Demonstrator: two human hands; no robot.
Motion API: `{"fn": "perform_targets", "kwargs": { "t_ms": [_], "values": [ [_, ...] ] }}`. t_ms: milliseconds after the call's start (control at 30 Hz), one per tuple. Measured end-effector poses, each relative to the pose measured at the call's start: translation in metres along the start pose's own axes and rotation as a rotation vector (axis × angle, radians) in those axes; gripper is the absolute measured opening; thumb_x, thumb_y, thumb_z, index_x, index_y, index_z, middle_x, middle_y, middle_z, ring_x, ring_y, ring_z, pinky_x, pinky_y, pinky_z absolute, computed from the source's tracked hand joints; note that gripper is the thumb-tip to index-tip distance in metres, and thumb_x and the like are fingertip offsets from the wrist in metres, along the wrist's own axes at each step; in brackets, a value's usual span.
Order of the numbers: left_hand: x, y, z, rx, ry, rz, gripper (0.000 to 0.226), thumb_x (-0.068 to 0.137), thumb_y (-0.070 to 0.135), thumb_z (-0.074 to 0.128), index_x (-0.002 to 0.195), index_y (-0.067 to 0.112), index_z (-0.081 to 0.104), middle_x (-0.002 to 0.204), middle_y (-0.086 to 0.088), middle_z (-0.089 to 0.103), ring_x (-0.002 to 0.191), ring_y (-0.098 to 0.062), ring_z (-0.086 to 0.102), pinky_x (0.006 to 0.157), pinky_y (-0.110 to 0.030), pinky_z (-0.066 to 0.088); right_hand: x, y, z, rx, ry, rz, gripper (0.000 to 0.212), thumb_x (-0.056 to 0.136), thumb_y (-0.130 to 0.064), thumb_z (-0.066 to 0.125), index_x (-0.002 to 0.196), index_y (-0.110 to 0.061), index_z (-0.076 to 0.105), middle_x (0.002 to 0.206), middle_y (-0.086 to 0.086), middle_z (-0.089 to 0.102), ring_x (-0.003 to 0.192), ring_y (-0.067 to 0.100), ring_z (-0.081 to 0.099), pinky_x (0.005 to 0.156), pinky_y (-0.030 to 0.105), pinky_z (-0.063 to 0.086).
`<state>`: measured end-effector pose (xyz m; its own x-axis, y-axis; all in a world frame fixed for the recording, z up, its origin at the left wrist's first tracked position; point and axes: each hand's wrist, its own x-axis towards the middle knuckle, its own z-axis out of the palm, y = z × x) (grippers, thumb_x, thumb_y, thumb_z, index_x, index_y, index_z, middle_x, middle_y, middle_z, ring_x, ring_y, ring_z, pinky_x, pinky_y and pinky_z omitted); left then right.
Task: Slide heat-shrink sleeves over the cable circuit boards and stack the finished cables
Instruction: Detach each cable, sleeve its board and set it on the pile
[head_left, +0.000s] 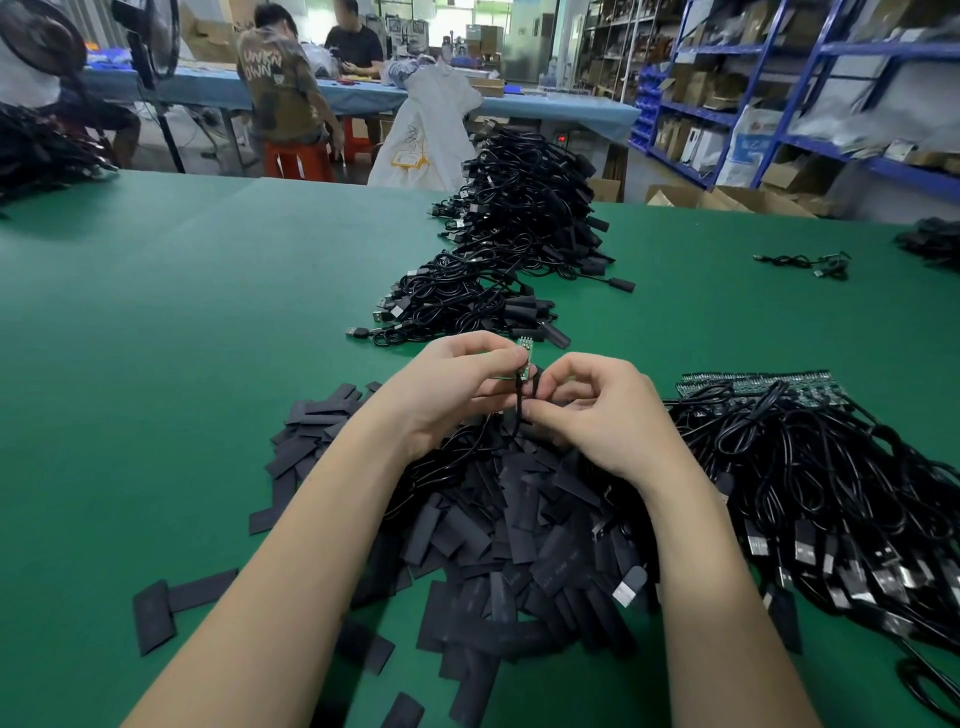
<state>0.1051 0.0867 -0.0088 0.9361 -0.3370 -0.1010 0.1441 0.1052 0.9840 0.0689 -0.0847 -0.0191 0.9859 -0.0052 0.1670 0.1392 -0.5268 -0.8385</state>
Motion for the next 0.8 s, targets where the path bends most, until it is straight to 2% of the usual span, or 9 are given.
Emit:
{"fn": "perform_targets", "kwargs": {
  "t_ms": [100, 133, 233, 333, 433, 533, 667, 800],
  "values": [
    [-0.001, 0.000, 0.000, -0.016, -0.033, -0.011, 0.010, 0.098, 0.013, 0.063, 0.088, 0.016, 0.064, 0.078, -0.001, 0.071, 0.069, -0.010, 0.068, 0.073, -0.023, 0.057, -0.001, 0.001, -0.004, 0.173, -0.056, 0.068, 0.024, 0.077, -0.020, 0.088, 0.094, -0.025, 0.071, 0.085, -0.006, 0.079, 0.077, 0.020, 0.076, 0.076, 0.035, 0.060],
    [-0.001, 0.001, 0.001, -0.022, -0.048, -0.021, 0.011, 0.099, 0.014, 0.062, 0.088, 0.017, 0.063, 0.074, 0.002, 0.070, 0.068, -0.009, 0.068, 0.074, -0.023, 0.056, -0.001, 0.001, -0.006, 0.245, -0.070, 0.080, 0.026, 0.077, -0.018, 0.088, 0.098, -0.023, 0.074, 0.089, -0.004, 0.080, 0.083, 0.018, 0.077, 0.075, 0.032, 0.060],
    [-0.003, 0.002, 0.003, -0.071, -0.100, -0.051, 0.014, 0.099, 0.014, 0.060, 0.086, 0.019, 0.061, 0.074, 0.003, 0.069, 0.071, -0.009, 0.070, 0.072, -0.023, 0.057, -0.005, 0.001, -0.013, 0.447, -0.098, 0.079, 0.025, 0.073, -0.012, 0.089, 0.096, -0.017, 0.081, 0.094, 0.002, 0.080, 0.091, 0.013, 0.076, 0.072, 0.018, 0.056],
    [-0.005, 0.005, 0.003, -0.138, -0.151, -0.067, 0.014, 0.099, 0.014, 0.059, 0.086, 0.019, 0.060, 0.076, 0.001, 0.070, 0.072, -0.010, 0.070, 0.069, -0.023, 0.058, -0.008, 0.001, -0.016, 0.568, -0.118, 0.101, 0.038, 0.062, -0.023, 0.090, 0.098, -0.017, 0.082, 0.099, 0.006, 0.079, 0.094, 0.015, 0.076, 0.074, 0.018, 0.056],
    [-0.006, 0.006, 0.000, -0.135, -0.176, -0.075, 0.013, 0.099, 0.014, 0.061, 0.087, 0.019, 0.063, 0.084, -0.002, 0.066, 0.075, -0.012, 0.068, 0.069, -0.024, 0.058, -0.007, 0.001, -0.016, 0.677, -0.050, 0.122, 0.044, 0.052, -0.028, 0.090, 0.095, -0.019, 0.083, 0.099, 0.006, 0.079, 0.092, 0.014, 0.075, 0.074, 0.019, 0.057],
    [-0.006, 0.005, -0.003, -0.077, -0.223, -0.093, 0.008, 0.098, 0.017, 0.062, 0.089, 0.019, 0.063, 0.086, -0.003, 0.061, 0.074, -0.011, 0.065, 0.074, -0.024, 0.057, -0.006, -0.003, -0.018, 0.835, 0.004, 0.121, 0.039, 0.049, -0.028, 0.089, 0.087, -0.022, 0.084, 0.095, 0.003, 0.079, 0.084, 0.009, 0.074, 0.070, 0.016, 0.056],
    [-0.008, 0.005, -0.002, -0.067, -0.328, -0.125, 0.007, 0.087, 0.021, 0.068, 0.091, 0.017, 0.065, 0.081, 0.000, 0.059, 0.071, -0.009, 0.063, 0.072, -0.022, 0.056, -0.008, -0.008, -0.020, 0.965, -0.007, 0.115, 0.026, 0.056, -0.020, 0.084, 0.083, -0.021, 0.084, 0.093, 0.002, 0.079, 0.085, 0.009, 0.075, 0.067, 0.014, 0.056],
    [-0.009, 0.005, -0.003, -0.094, -0.346, -0.109, 0.011, 0.084, 0.021, 0.069, 0.092, 0.015, 0.065, 0.080, 0.001, 0.060, 0.069, -0.008, 0.062, 0.068, -0.020, 0.056, -0.009, -0.010, -0.019, 1.026, 0.001, 0.133, 0.022, 0.059, -0.016, 0.082, 0.081, -0.018, 0.084, 0.093, 0.003, 0.079, 0.083, 0.009, 0.075, 0.066, 0.014, 0.056]
  ]
}}
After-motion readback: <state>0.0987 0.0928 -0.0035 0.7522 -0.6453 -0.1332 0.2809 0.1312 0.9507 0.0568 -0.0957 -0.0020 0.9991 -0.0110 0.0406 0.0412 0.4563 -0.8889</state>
